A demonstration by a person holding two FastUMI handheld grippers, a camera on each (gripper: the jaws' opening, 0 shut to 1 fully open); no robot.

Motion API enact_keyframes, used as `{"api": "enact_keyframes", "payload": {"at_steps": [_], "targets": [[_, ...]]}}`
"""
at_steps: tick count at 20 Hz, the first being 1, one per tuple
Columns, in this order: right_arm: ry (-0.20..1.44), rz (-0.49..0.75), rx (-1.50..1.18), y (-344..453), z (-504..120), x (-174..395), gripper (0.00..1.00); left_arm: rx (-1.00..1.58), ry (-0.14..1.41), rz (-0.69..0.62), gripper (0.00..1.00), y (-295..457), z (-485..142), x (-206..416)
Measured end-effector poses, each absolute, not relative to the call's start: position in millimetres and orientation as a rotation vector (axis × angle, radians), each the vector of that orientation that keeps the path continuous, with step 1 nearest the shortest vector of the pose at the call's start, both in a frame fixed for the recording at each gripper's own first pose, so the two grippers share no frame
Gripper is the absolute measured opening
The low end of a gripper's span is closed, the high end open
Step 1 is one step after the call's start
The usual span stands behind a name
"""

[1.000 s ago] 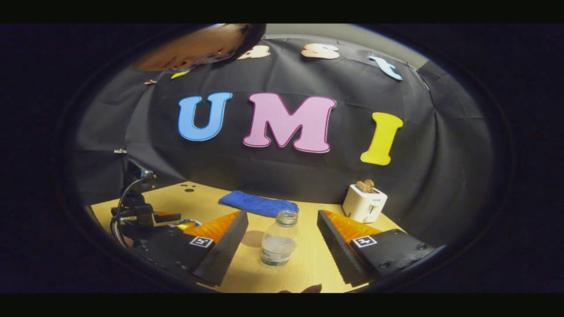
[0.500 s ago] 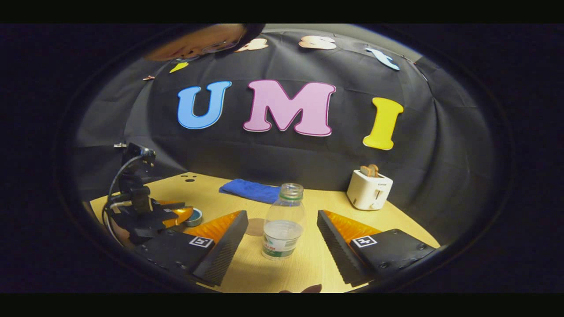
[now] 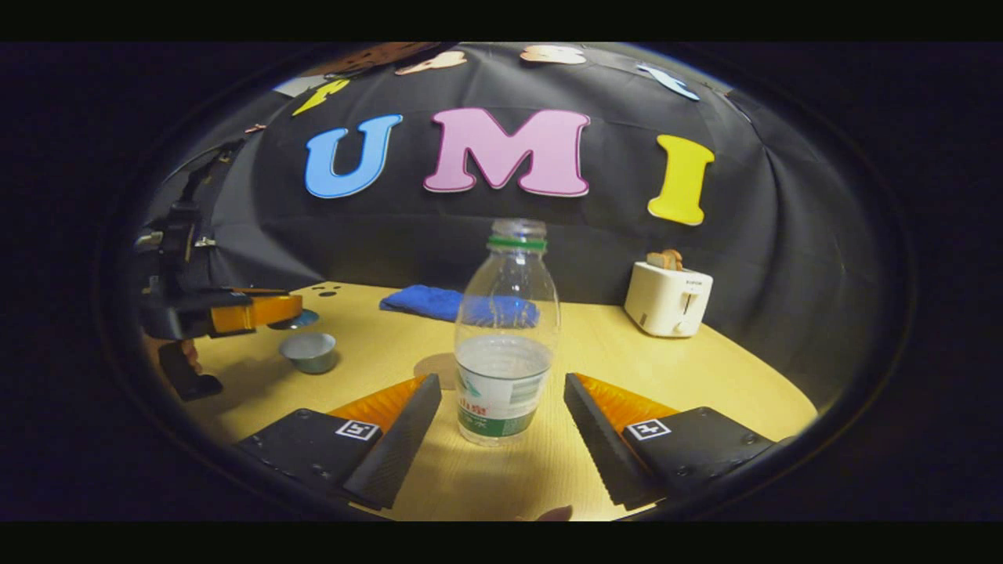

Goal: Open the teacup lid with one hand, grasp the water bottle and pour water into the teacup with the other hand; after pouring, place the water bottle on the coaster and then close the teacup lid.

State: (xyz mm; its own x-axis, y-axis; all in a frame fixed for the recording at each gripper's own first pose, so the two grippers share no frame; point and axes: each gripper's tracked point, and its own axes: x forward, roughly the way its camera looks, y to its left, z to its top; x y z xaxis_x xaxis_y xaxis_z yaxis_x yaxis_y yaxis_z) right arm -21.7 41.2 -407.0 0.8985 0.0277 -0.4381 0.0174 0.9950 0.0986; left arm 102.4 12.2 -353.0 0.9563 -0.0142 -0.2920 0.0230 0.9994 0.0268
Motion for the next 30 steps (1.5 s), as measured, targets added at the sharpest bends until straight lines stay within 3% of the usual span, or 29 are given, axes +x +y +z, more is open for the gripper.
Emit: {"api": "enact_keyframes", "payload": {"at_steps": [2,4,6,8,9,10,12,14,15,16,17,19,20,21,22,25,28,30], "targets": [[0.471,-0.002,0.122,43.2,-417.8,-14.3,0.98,0.03,0.308,-0.015,0.34,15.3,-356.2,101.0],[0.474,0.004,0.109,46.8,-423.1,-10.5,0.98,0.031,0.315,-0.01,0.27,17.9,-357.0,100.6],[0.526,0.021,0.088,51.9,-437.4,-12.4,0.98,0.046,0.32,0.001,0.27,24.5,-359.0,102.1],[0.529,0.012,0.1,51.9,-441.0,-3.6,0.8,0.051,0.316,0.01,0.3,30.2,-358.7,101.9],[0.548,-0.001,0.096,50.5,-439.7,-3.4,0.8,0.055,0.316,0.016,0.27,33.1,-356.4,100.0],[0.554,-0.017,0.068,46.4,-437.5,0.7,0.73,0.059,0.314,0.022,0.27,36.5,-356.1,99.4],[0.532,-0.021,-0.073,38.7,-418.7,13.2,0.76,0.059,0.309,0.033,0.34,43.4,-352.6,96.8],[0.519,-0.001,-0.29,30.0,-402.0,30.3,0.76,0.046,0.307,0.04,0.34,49.0,-349.7,94.2],[0.52,0.017,-0.392,31.5,-395.5,35.2,0.76,0.038,0.305,0.044,0.34,51.8,-347.5,92.9],[0.528,0.047,-0.524,33.2,-392.5,44.4,0.72,0.033,0.3,0.05,0.27,55.2,-345.3,91.5],[0.532,0.065,-0.608,35.0,-389.1,46.3,0.75,0.031,0.296,0.059,0.34,60.2,-343.3,88.6],[0.519,0.096,-0.757,40.6,-387.8,58.0,0.75,0.029,0.289,0.075,0.27,69.6,-340.5,84.6],[0.504,0.106,-0.828,42.1,-385.0,60.6,0.75,0.025,0.289,0.084,0.3,73.5,-341.1,82.1],[0.486,0.111,-0.895,44.6,-381.3,60.6,0.75,0.018,0.289,0.089,0.27,76.4,-340.9,79.6],[0.476,0.121,-0.949,49.1,-378.9,59.6,0.75,0.014,0.293,0.097,0.3,80.4,-342.7,77.1],[0.461,0.159,-1.014,59.9,-373.6,57.0,0.75,0.008,0.292,0.118,0.27,90.7,-342.8,71.3],[0.456,0.191,-1.082,59.1,-371.8,57.9,0.75,0.008,0.292,0.132,0.34,97.1,-344.6,67.7],[0.435,0.202,-1.145,57.9,-366.3,59.1,0.75,0.004,0.29,0.136,0.27,98.6,-345.0,66.4]]}}
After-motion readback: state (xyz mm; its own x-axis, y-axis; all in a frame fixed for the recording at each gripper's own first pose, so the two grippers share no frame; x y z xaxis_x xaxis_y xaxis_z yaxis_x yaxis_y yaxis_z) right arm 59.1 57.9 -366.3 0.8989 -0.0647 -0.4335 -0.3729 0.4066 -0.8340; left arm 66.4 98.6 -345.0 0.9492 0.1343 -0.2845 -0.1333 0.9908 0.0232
